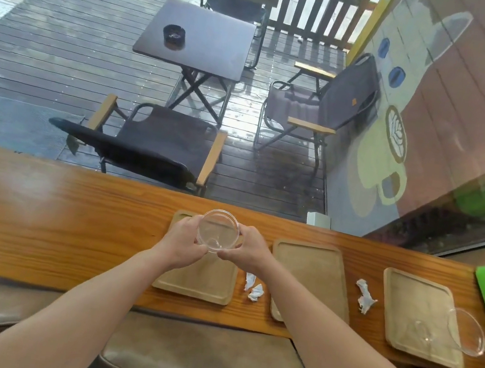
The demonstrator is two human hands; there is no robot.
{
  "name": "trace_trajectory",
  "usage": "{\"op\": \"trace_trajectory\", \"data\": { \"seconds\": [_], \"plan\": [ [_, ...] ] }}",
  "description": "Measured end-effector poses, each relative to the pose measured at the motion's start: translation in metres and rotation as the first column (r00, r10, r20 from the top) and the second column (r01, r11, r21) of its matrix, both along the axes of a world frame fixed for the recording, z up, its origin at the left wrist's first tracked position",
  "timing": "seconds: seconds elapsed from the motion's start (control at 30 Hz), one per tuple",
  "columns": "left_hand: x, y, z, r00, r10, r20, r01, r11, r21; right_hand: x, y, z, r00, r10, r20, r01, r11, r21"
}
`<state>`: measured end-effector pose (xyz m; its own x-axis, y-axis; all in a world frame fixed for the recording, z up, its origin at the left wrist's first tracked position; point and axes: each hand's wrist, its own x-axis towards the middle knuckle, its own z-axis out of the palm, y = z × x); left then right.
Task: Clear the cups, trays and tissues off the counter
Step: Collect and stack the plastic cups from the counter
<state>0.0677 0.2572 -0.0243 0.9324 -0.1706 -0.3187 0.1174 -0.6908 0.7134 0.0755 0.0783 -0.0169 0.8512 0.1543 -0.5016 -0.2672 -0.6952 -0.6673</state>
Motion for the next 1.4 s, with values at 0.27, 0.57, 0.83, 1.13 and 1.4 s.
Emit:
{"op": "trace_trajectory", "data": {
  "seconds": [0.27,0.57,0.83,1.13,1.4],
  "plan": [
    [-0.003,-0.004,-0.006,0.998,0.035,-0.047,-0.034,0.999,0.031,-0.005,0.004,-0.013,0.999,-0.025,-0.030,0.026,0.999,0.025],
    [0.009,-0.011,0.039,1.000,0.020,0.022,-0.028,0.901,0.432,-0.005,-0.032,0.015,0.999,-0.048,-0.018,0.046,0.992,-0.121],
    [0.029,-0.103,0.076,0.956,-0.221,0.193,0.119,0.893,0.435,-0.017,-0.113,0.068,0.975,-0.166,0.150,0.191,0.966,-0.175],
    [-0.001,-0.277,0.076,0.780,-0.620,0.085,0.506,0.704,0.498,-0.107,-0.257,0.069,0.896,-0.435,0.089,0.444,0.870,-0.213],
    [-0.051,-0.417,0.058,0.592,-0.802,0.080,0.693,0.557,0.458,-0.201,-0.374,0.052,0.759,-0.651,-0.019,0.611,0.722,-0.324]
  ]
}}
